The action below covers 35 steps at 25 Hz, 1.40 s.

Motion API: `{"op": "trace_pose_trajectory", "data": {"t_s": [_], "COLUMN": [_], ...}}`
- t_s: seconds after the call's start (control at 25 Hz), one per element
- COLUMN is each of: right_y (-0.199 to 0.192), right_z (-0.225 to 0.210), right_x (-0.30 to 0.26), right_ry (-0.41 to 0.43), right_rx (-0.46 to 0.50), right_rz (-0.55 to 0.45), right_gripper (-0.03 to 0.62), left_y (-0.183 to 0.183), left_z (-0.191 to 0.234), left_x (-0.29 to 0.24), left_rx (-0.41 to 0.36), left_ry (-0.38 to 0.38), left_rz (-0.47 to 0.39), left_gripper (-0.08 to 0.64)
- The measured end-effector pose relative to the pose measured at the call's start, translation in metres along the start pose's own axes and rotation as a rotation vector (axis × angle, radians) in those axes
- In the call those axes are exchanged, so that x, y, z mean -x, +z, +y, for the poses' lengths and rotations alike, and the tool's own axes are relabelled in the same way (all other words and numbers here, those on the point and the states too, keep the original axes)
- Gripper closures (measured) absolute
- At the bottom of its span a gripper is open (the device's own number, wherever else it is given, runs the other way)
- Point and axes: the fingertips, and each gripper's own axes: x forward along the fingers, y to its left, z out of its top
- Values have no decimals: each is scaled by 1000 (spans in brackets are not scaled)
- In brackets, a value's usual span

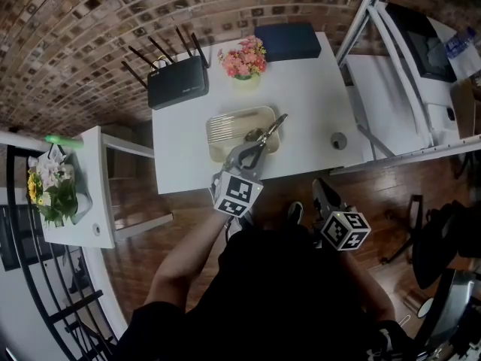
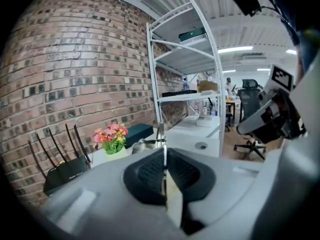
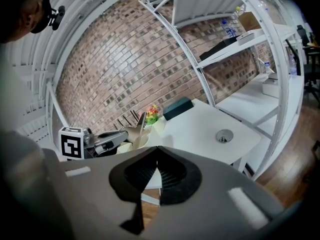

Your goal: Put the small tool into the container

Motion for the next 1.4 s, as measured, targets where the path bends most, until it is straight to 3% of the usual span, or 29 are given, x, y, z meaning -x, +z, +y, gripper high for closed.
{"op": "trace_pose_trajectory", "data": {"t_s": [1.0, 1.4], "right_y": [-7, -9], "right_z": [-1, 4], "right_x": [-1, -2], "right_ry": [0, 14], "right_rx": [-9, 0], "right_rz": [13, 20], "right_gripper": [581, 581], "left_y": [-39, -39], "left_z": [-6, -3], "left_x": [-13, -7], "left_rx": [-20, 2], "left_ry": [-54, -27], "left_rz": [198, 186], "left_gripper": [522, 488]}}
